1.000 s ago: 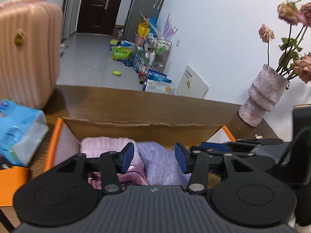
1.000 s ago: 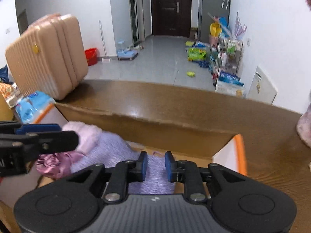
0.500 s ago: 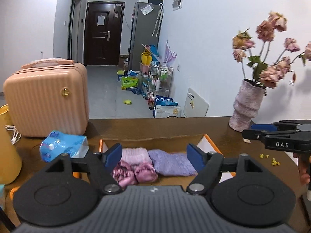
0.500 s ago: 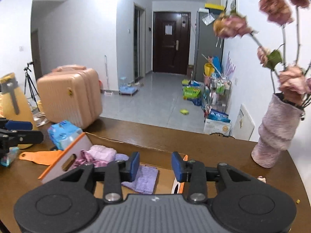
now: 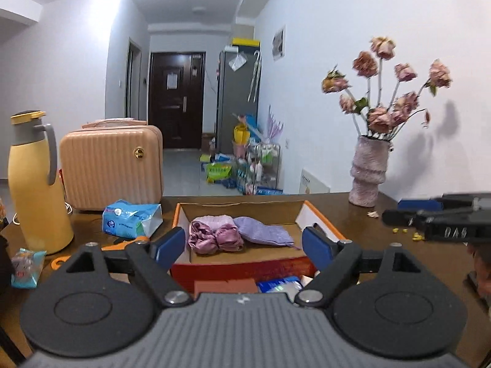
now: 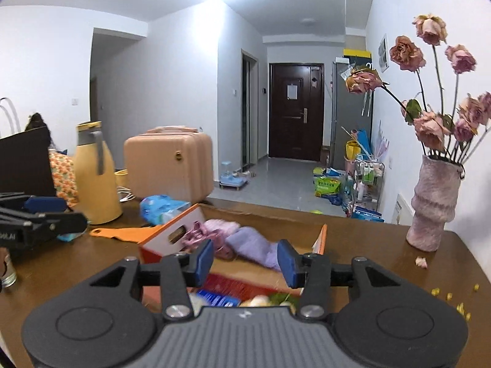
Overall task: Organize soft objects
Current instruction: 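Return the right tool to the pile and grasp the plush sheep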
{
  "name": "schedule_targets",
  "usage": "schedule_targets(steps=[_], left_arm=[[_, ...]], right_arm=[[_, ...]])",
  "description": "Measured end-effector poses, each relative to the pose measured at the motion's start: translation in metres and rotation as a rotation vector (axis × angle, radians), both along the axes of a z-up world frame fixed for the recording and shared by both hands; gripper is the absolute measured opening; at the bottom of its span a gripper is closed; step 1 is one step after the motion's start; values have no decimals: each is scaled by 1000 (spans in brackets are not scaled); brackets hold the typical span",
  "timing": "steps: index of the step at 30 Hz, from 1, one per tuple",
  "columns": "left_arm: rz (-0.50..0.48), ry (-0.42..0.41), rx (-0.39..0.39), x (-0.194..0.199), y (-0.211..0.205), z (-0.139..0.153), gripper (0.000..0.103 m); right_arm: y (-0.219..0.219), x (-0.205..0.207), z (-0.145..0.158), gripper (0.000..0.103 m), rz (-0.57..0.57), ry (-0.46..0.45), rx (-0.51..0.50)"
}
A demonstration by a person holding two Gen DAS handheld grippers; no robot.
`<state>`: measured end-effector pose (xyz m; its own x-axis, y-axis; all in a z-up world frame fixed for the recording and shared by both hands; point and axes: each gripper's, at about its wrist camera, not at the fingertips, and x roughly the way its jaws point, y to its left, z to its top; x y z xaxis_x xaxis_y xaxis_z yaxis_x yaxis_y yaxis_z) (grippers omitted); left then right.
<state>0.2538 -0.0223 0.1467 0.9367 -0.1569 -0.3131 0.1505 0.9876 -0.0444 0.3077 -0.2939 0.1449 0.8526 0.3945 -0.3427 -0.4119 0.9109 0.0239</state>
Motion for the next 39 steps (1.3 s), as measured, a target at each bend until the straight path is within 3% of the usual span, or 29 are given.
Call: schedule_targets(steps=[3, 7, 11, 18, 28, 39], left_arm=[[-12, -11, -19, -29, -5, -12, 89], [-4, -15, -10, -65, -7, -30, 91], [12, 32, -58, -98, 2, -60, 93], [42, 109, -47, -111, 11, -88, 93], [13, 149, -46, -82, 3, -99, 93], [-46, 230, -65, -14, -9, -120, 93]], right_arm=[[1, -36, -16, 52, 8, -18, 21], [1, -81, -38, 53, 7, -22, 43], [0, -121, -65, 61, -35, -15, 44], [-7, -148, -97, 62, -86, 40, 22], [-7, -125, -105, 62, -107, 70, 16], [13, -47, -122, 62, -116, 127, -62]])
